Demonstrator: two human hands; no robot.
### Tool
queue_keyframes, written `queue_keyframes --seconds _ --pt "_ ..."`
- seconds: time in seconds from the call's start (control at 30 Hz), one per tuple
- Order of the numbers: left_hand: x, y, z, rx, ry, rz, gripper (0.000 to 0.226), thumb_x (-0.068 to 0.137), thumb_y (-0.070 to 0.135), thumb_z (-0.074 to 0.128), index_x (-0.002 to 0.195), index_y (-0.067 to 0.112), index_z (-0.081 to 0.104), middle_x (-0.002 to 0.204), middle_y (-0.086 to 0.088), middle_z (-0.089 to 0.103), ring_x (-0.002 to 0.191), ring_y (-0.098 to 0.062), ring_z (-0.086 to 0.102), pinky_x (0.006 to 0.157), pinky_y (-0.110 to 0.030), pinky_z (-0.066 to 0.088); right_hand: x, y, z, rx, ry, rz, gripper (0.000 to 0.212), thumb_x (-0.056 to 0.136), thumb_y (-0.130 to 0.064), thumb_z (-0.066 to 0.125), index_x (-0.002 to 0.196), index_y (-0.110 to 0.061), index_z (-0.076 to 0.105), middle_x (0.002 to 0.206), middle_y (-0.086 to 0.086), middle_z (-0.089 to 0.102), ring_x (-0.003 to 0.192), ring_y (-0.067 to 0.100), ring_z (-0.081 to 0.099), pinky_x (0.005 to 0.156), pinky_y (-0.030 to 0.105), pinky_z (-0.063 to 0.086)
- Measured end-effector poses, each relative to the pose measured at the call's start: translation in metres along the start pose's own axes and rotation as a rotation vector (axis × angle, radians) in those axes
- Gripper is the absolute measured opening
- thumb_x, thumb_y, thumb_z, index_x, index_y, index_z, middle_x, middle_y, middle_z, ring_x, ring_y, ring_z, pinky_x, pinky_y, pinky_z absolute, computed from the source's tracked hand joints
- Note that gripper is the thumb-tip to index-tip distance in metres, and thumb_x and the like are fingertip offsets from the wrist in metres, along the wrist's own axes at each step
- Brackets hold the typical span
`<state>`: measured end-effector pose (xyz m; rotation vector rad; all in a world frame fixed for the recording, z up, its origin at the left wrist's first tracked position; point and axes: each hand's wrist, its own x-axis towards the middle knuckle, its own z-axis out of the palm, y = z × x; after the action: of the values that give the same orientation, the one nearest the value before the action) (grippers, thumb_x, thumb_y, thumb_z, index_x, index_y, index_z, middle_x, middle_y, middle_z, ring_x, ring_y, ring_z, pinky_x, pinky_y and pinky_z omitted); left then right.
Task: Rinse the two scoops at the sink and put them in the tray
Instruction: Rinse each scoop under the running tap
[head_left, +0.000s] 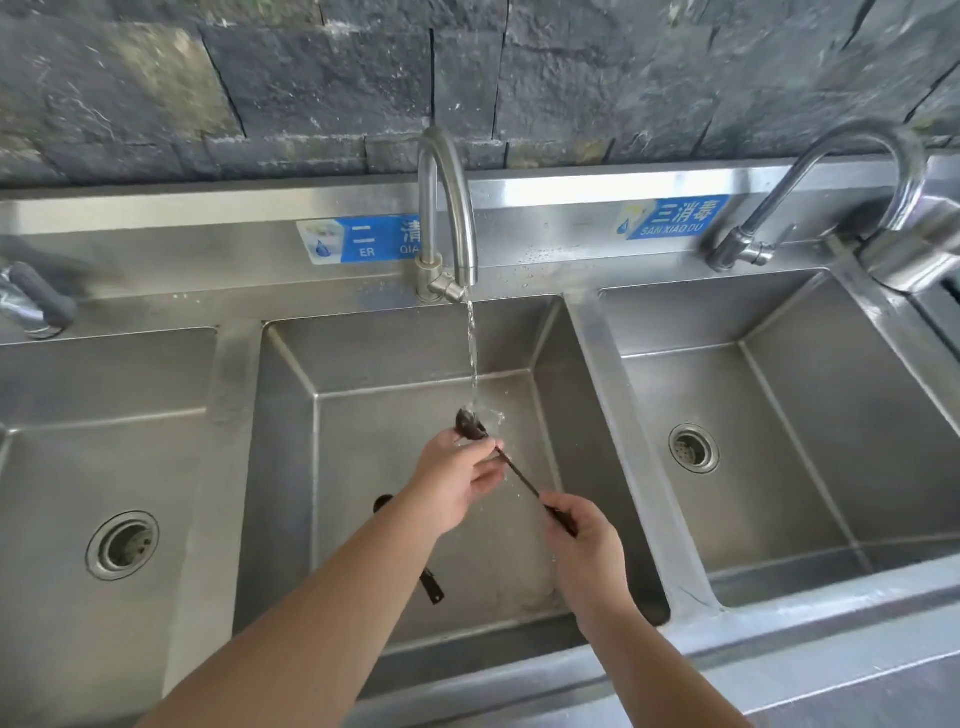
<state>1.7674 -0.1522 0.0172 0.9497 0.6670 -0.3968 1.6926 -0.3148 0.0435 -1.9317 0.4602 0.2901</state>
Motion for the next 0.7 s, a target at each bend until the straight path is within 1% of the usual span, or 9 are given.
queue_keyframes --seconds 0.07,0.1,0.17,0.23,0.3,0.37,0.47,0.57,0.7 --pt "-0.005 -0.007 0.001 -0.005 -0.035 -0.024 0.014 0.093 0.003 0.057 0.107 0.004 0.056 0.094 -0.010 0.072 0.082 -0.025 0.073 0.056 -0.028 0.057 -0.010 0.002 0.001 -0.117 0.045 -0.113 0.034 0.088 -0.011 0.063 0.084 -0.044 0.068 0.095 -0.019 0.066 0.088 -0.012 0.059 0.072 0.005 0.043" --pt "-0.009 -0.010 0.002 -0.009 -0.046 -0.042 0.011 0.094 0.003 0.054 0.106 0.004 0.056 0.092 -0.009 0.073 0.079 -0.023 0.073 0.056 -0.028 0.056 -0.014 0.003 0.002 -0.174 0.078 -0.172 0.031 0.088 -0.007 0.064 0.087 -0.037 0.072 0.096 -0.021 0.063 0.089 -0.011 0.059 0.073 0.001 0.041" --pt "-0.015 -0.016 0.005 -0.008 -0.067 -0.084 0.007 0.096 0.003 0.051 0.097 0.008 0.054 0.087 -0.009 0.073 0.076 -0.021 0.073 0.057 -0.027 0.057 -0.020 0.008 0.003 -0.301 0.154 -0.260 0.023 0.087 -0.002 0.064 0.095 -0.019 0.077 0.097 -0.020 0.060 0.089 -0.003 0.060 0.075 -0.001 0.039" --pt "-0.020 -0.025 0.009 0.007 -0.109 -0.141 0.008 0.097 0.004 0.052 0.091 0.011 0.054 0.084 -0.009 0.074 0.074 -0.021 0.071 0.057 -0.027 0.058 -0.023 0.012 0.001 -0.415 0.234 -0.364 0.023 0.083 0.005 0.066 0.094 -0.012 0.077 0.097 -0.011 0.062 0.085 0.006 0.062 0.074 -0.001 0.039" --pt "-0.026 -0.033 0.014 0.019 -0.144 -0.199 0.003 0.096 0.007 0.055 0.098 0.007 0.056 0.088 -0.012 0.073 0.073 -0.022 0.070 0.059 -0.029 0.058 -0.026 0.014 -0.004 -0.509 0.293 -0.518 0.030 0.073 0.015 0.069 0.091 -0.009 0.077 0.094 -0.002 0.066 0.078 0.014 0.064 0.068 0.005 0.043" --pt "-0.028 -0.040 0.020 0.011 -0.156 -0.237 0.010 0.098 0.007 0.052 0.106 0.002 0.056 0.093 -0.015 0.070 0.073 -0.023 0.070 0.060 -0.029 0.059 -0.025 0.016 -0.010 -0.608 0.320 -0.672 0.042 0.059 0.023 0.068 0.087 -0.007 0.076 0.089 0.005 0.069 0.072 0.023 0.066 0.058 0.021 0.052" --pt "-0.027 -0.044 0.030 -0.060 -0.180 -0.250 0.012 0.100 0.002 0.041 0.095 0.004 0.052 0.092 -0.018 0.068 0.078 -0.026 0.070 0.060 -0.030 0.060 -0.018 0.023 -0.019 -0.679 0.284 -0.822 0.048 0.049 0.025 0.066 0.083 -0.008 0.074 0.085 0.006 0.070 0.067 0.029 0.063 0.055 0.035 0.056" --pt "-0.019 -0.042 0.042 -0.091 -0.167 -0.238 0.015 0.100 -0.003 0.037 0.101 0.003 0.050 0.093 -0.021 0.070 0.076 -0.029 0.072 0.064 -0.035 0.062 -0.005 0.030 -0.029 -0.645 0.198 -0.828 0.041 0.055 0.022 0.071 0.082 -0.009 0.074 0.089 0.003 0.071 0.071 0.027 0.062 0.061 0.033 0.056" --pt "-0.004 -0.038 0.070 0.051 -0.123 -0.145 0.020 0.099 -0.001 0.041 0.114 0.003 0.054 0.094 -0.015 0.073 0.077 -0.025 0.073 0.079 -0.040 0.059 0.019 0.031 -0.050 -0.422 0.116 -0.600 0.033 0.072 0.009 0.072 0.097 -0.012 0.075 0.102 -0.002 0.067 0.090 0.018 0.064 0.081 0.009 0.044"
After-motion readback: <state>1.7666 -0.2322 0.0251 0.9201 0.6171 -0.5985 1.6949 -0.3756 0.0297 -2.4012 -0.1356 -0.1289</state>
